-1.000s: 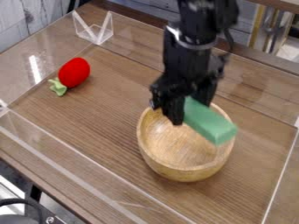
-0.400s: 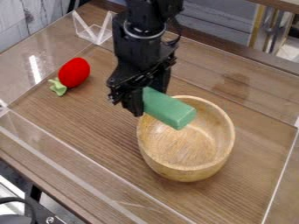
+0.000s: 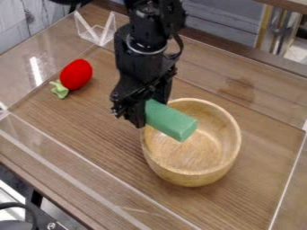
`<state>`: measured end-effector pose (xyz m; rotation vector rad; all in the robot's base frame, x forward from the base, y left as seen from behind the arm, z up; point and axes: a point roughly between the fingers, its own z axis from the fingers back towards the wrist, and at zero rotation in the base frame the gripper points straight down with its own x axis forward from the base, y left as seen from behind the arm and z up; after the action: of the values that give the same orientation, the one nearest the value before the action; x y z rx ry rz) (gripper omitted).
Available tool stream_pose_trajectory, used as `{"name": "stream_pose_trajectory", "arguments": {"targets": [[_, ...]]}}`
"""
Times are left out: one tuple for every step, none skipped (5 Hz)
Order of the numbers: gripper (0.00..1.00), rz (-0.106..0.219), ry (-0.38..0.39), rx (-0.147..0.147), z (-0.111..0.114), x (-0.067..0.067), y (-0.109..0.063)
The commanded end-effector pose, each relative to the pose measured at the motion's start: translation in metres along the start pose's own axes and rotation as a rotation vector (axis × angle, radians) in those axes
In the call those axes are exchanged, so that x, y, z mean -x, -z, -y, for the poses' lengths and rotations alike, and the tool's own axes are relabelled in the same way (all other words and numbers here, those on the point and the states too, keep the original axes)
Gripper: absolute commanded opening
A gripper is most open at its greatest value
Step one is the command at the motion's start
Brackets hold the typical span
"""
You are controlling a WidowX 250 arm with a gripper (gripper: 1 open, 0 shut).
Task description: Remove the green stick from the brown bowl and put it on the table
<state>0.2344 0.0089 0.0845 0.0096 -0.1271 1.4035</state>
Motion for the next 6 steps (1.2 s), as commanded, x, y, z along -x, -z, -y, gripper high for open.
{"name": "stream_pose_trajectory", "arguments": {"targets": [[0.0, 0.006, 0.035, 0.03, 0.009, -0.007, -0.014], [0.0, 0.006, 0.062, 0.031, 0.012, -0.013, -0.021], [0.0, 0.016, 0.034, 0.022, 0.013, -0.011, -0.019], [0.0, 0.021, 0.016, 0.016, 0.015, -0.008, -0.02], [0.0, 0.026, 0.017, 0.01, 0.018, 0.002, -0.008], [0.0, 0.024, 0.03, 0.009, 0.022, 0.011, 0.002]]}}
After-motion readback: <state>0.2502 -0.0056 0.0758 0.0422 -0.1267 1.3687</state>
